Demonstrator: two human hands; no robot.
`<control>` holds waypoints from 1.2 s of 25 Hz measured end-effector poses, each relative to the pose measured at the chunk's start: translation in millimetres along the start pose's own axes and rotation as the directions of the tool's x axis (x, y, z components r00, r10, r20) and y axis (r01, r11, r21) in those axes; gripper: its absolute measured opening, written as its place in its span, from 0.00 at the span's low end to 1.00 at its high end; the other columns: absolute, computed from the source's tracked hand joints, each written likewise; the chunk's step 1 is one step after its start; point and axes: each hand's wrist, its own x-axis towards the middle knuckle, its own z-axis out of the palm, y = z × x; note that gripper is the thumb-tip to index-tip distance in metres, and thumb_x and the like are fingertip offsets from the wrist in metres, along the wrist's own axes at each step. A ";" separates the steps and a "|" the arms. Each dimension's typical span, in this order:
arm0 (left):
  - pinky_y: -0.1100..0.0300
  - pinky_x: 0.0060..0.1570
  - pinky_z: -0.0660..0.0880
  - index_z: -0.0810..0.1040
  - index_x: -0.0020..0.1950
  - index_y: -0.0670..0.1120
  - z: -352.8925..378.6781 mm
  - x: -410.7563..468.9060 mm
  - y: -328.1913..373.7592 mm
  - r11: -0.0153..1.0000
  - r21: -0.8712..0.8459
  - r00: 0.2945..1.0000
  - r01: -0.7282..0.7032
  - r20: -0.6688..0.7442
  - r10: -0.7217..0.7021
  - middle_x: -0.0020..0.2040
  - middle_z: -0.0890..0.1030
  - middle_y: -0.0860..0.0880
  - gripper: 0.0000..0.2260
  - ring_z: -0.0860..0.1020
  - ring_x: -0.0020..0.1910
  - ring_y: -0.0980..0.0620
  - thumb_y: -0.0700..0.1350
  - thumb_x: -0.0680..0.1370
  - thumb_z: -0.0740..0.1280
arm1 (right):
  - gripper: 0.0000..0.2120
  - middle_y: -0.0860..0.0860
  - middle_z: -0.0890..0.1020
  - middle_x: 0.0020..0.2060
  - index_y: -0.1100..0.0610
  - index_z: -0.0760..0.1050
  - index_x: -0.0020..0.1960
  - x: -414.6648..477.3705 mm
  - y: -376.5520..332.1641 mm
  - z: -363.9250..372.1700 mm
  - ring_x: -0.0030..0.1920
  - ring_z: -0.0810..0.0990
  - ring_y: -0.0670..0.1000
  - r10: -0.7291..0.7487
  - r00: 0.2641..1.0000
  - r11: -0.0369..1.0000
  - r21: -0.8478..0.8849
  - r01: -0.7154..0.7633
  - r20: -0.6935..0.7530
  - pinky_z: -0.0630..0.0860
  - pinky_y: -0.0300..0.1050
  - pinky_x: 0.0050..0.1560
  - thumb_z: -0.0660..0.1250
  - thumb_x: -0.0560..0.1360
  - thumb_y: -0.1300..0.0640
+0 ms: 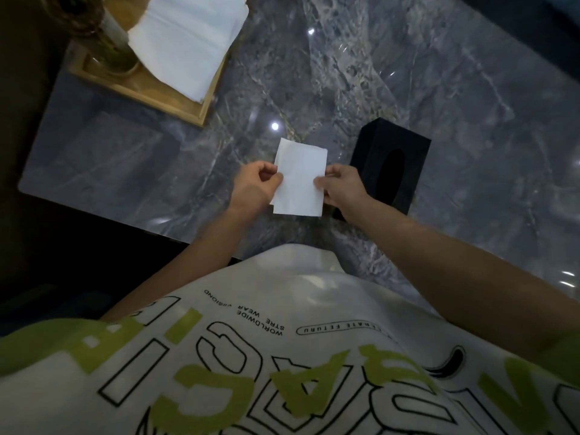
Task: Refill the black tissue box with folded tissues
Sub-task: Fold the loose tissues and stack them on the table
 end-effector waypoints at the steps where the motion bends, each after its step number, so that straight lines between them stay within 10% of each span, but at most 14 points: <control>1: 0.59 0.46 0.79 0.79 0.56 0.39 0.6 0.3 -0.3 0.998 0.054 1.000 -0.019 -0.020 0.020 0.50 0.82 0.45 0.10 0.80 0.46 0.50 0.42 0.78 0.68 | 0.09 0.58 0.82 0.47 0.56 0.74 0.38 3.6 0.4 0.5 0.53 0.82 0.60 -0.011 1.000 0.998 -0.057 0.010 -0.018 0.82 0.56 0.51 0.67 0.75 0.68; 18: 0.70 0.41 0.73 0.79 0.51 0.42 6.3 17.2 -0.6 0.963 0.260 0.983 -0.068 -0.150 0.110 0.44 0.80 0.49 0.04 0.78 0.41 0.55 0.41 0.78 0.68 | 0.04 0.58 0.82 0.48 0.57 0.72 0.44 12.6 -7.3 11.2 0.48 0.82 0.57 -0.139 0.984 0.904 -0.419 0.079 -0.115 0.82 0.56 0.50 0.63 0.74 0.65; 25: 0.71 0.39 0.72 0.78 0.51 0.43 6.5 19.5 -3.8 0.952 0.297 0.983 -0.076 -0.137 0.121 0.43 0.78 0.51 0.05 0.76 0.37 0.59 0.42 0.77 0.69 | 0.05 0.56 0.80 0.51 0.58 0.72 0.51 12.9 -9.5 10.1 0.45 0.77 0.51 -0.132 0.985 0.891 -0.449 0.069 -0.111 0.70 0.38 0.33 0.62 0.75 0.64; 30: 0.68 0.41 0.74 0.77 0.51 0.44 7.0 16.1 -5.0 0.955 0.287 0.981 -0.071 -0.153 0.119 0.43 0.78 0.50 0.06 0.76 0.38 0.57 0.43 0.77 0.70 | 0.09 0.55 0.78 0.50 0.61 0.72 0.55 5.4 -12.0 4.7 0.49 0.77 0.52 -0.163 0.986 0.875 -0.467 0.127 -0.038 0.73 0.42 0.42 0.63 0.75 0.64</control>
